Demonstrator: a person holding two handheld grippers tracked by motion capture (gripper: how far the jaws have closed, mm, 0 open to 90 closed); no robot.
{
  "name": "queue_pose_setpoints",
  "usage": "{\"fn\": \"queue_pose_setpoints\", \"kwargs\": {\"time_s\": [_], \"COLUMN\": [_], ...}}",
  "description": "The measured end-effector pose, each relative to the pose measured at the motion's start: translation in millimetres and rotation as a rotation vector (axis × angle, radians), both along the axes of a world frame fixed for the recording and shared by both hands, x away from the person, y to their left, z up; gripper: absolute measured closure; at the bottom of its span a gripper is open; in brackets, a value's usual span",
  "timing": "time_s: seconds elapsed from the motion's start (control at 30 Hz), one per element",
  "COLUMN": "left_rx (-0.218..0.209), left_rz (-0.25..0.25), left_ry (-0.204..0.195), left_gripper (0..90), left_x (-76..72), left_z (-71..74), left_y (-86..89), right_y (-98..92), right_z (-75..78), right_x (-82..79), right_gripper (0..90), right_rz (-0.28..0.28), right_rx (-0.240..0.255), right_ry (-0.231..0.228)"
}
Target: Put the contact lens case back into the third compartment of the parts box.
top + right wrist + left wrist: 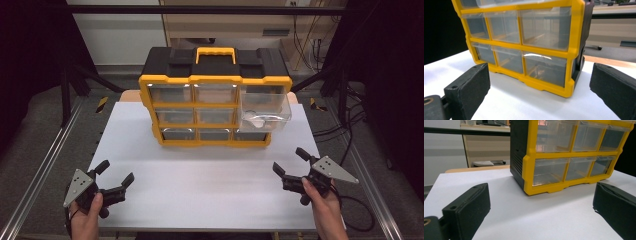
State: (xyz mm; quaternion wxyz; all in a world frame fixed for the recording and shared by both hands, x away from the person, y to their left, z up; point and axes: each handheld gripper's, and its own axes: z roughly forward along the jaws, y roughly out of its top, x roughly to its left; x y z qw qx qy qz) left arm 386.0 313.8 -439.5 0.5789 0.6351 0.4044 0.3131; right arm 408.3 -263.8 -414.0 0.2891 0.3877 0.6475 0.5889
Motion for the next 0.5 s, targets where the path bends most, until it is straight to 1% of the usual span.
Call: {"fn": "queue_pose_setpoints", "kwargs": {"time_s": [0.07, 0.13, 0.5], "left_rx": [0.005, 0.001, 0.005], "left_rz": [0.004, -0.003, -0.003], "left_ry": [-0.004, -0.003, -0.007], "left_gripper": [1.1, 1.0, 1.0], "left_x": [-0.4, -0.3, -0.4], "left_z": [0.4, 0.5, 0.9], "left_y": [0.4, 0.0, -0.5], "right_y": [0.7, 1.0, 5.0], "right_z": [-2.2, -3.8, -12.1], "right_x": [0.0, 0.2, 1.6], "right_gripper": [3.5, 3.5, 3.5], "right_rz": [0.0, 0.002, 0.005], "right_rx": [-0.001, 0.002, 0.01], "right_ry": [0.005, 0.003, -0.005]}}
